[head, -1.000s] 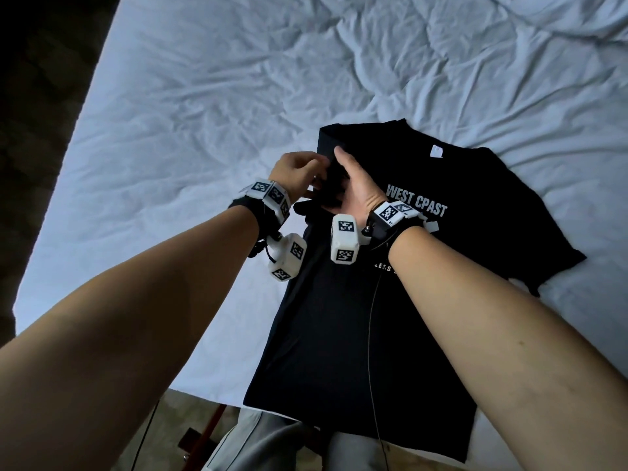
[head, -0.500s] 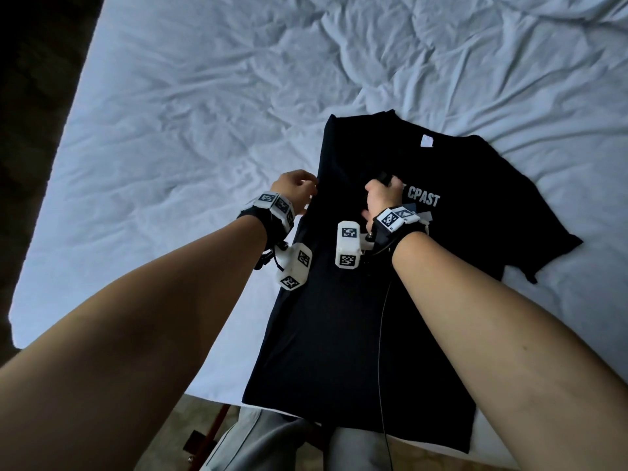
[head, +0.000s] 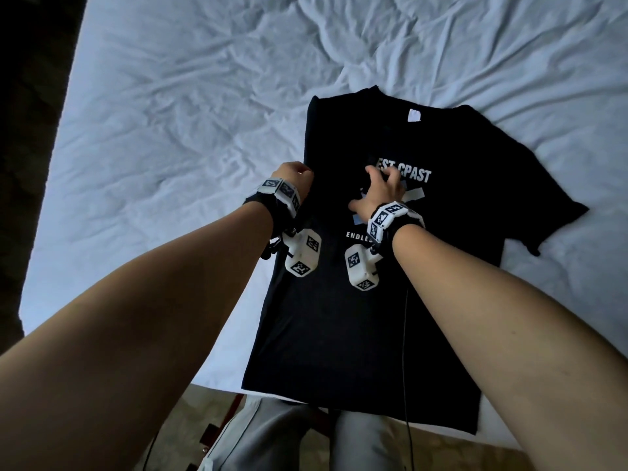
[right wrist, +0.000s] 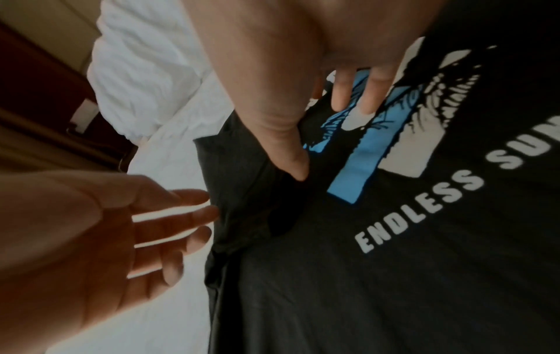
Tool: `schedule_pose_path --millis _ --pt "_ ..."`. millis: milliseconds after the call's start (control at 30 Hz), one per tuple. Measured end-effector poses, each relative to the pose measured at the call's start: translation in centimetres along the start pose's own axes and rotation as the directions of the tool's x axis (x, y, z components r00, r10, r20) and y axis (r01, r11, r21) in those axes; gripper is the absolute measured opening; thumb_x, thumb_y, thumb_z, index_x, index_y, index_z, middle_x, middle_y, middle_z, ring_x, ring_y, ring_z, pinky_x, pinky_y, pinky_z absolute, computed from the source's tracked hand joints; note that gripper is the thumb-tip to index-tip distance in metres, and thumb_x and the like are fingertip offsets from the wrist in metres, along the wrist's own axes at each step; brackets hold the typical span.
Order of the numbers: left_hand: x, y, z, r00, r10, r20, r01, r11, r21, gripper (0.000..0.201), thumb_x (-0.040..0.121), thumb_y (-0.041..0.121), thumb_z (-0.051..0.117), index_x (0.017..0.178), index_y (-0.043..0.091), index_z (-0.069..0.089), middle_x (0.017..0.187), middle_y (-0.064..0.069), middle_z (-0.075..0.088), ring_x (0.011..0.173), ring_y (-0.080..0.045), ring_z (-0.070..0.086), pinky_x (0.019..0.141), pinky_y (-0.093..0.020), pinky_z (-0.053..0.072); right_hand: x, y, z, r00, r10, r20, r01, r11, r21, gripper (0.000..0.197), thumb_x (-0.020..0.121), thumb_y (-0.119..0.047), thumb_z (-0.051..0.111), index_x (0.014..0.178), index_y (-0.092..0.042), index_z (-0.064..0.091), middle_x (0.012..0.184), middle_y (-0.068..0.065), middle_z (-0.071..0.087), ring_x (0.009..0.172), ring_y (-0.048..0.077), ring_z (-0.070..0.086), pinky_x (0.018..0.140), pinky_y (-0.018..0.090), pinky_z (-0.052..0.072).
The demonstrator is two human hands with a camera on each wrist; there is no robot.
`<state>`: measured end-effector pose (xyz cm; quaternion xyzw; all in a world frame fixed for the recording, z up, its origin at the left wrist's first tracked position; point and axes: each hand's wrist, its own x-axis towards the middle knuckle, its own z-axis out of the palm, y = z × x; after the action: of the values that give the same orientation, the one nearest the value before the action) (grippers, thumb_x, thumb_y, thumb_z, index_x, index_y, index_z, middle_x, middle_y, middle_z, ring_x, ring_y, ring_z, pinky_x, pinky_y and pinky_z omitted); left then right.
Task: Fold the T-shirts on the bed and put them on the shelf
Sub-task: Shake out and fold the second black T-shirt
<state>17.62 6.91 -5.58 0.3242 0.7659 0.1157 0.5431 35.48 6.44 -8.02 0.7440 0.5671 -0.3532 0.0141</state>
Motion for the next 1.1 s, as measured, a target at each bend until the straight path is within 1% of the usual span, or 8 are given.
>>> schedule_pose_path --millis 167,300,400,500,600,867,1000,1100 --pt "-3.2 3.0 3.2 0.999 0.022 0.032 -0.017 0.988 -0.156 0.024 0.091 0.01 0.039 0.08 0.019 0.058 0.075 -0.007 0.059 0.051 -0.018 0.048 0.048 -0.022 0.039 -0.8 2.5 -2.5 1.0 0.015 -0.004 -0.014 0.981 0.193 0.055 0.081 -0.02 0.069 0.133 -0.018 0.051 0.139 0.009 0.039 0.123 0.029 0.047 0.102 0.032 0.04" --pt "-4.9 4.9 6.9 0.995 0.044 0.084 -0.027 0.98 -0.198 0.021 0.095 0.008 0.038 0.088 0.014 0.057 0.071 -0.006 0.057 0.047 -0.016 0.045 0.045 -0.018 0.036 -1.6 5.5 -4.7 0.999 0.033 0.001 -0.032 0.963 0.268 0.042 0.087 -0.024 0.064 0.128 -0.015 0.057 0.128 0.009 0.055 0.115 0.025 0.055 0.085 0.022 0.039" --pt "-5.9 6.2 10.3 0.995 0.064 0.078 -0.047 0.978 -0.203 0.018 0.095 0.011 0.042 0.089 0.013 0.059 0.073 -0.005 0.059 0.045 -0.015 0.05 0.049 -0.022 0.038 -1.8 8.6 -6.2 0.994 0.078 0.07 -0.098 0.925 0.368 0.032 0.087 -0.024 0.063 0.117 -0.015 0.065 0.109 0.005 0.066 0.105 0.024 0.061 0.089 0.027 0.048" --pt "-6.7 7.2 13.2 0.994 0.067 0.086 -0.049 0.979 -0.197 0.014 0.096 0.017 0.047 0.093 0.013 0.06 0.076 -0.003 0.062 0.054 -0.016 0.055 0.054 -0.024 0.043 -1.8 11.8 -7.4 0.982 0.122 0.142 -0.179 0.839 0.514 0.01 0.086 -0.022 0.062 0.097 -0.023 0.064 0.088 -0.001 0.065 0.09 0.022 0.066 0.085 0.039 0.057" --pt "-7.6 8.2 15.8 0.992 0.046 0.117 -0.023 0.981 -0.193 0.01 0.096 0.019 0.051 0.091 0.014 0.059 0.072 -0.001 0.061 0.058 -0.016 0.057 0.055 -0.024 0.047 -2.4 15.1 -9.1 0.97 0.165 0.177 -0.24 0.739 0.63 0.006 0.09 -0.018 0.06 0.094 -0.022 0.061 0.084 0.001 0.063 0.072 0.011 0.06 0.066 0.027 0.053" --pt "-9.3 11.5 23.4 0.985 0.049 0.162 -0.031 0.993 -0.112 0.01 0.097 0.018 0.049 0.094 0.015 0.058 0.073 -0.001 0.06 0.056 -0.013 0.054 0.054 -0.024 0.045 -3.3 24.5 -14.8 0.931 0.334 0.146 -0.321 0.562 0.762 0.021 0.089 -0.014 0.056 0.072 -0.024 0.061 0.072 0.0 0.058 0.066 0.013 0.054 0.064 0.028 0.048" --pt "-9.0 13.4 27.0 0.982 0.054 0.182 -0.043 0.997 -0.062 0.011 0.097 0.019 0.048 0.094 0.017 0.059 0.074 -0.001 0.06 0.06 -0.013 0.055 0.056 -0.024 0.047 -2.1 27.9 -16.6 0.892 0.451 0.025 -0.339 0.632 0.697 0.018 0.07 -0.023 0.055 0.068 -0.01 0.066 0.071 0.014 0.062 0.075 0.04 0.054 0.072 0.043 0.05" --pt "-8.3 14.9 29.5 0.982 0.061 0.179 -0.053 0.997 -0.051 0.018 0.097 0.018 0.047 0.082 0.021 0.057 0.074 0.0 0.061 0.059 -0.013 0.055 0.055 -0.024 0.046 -1.0 30.2 -18.2 0.865 0.502 0.01 -0.379 0.64 0.668 0.015 0.083 -0.014 0.049 0.075 -0.003 0.055 0.073 0.016 0.052 0.07 0.031 0.046 0.064 0.037 0.044"
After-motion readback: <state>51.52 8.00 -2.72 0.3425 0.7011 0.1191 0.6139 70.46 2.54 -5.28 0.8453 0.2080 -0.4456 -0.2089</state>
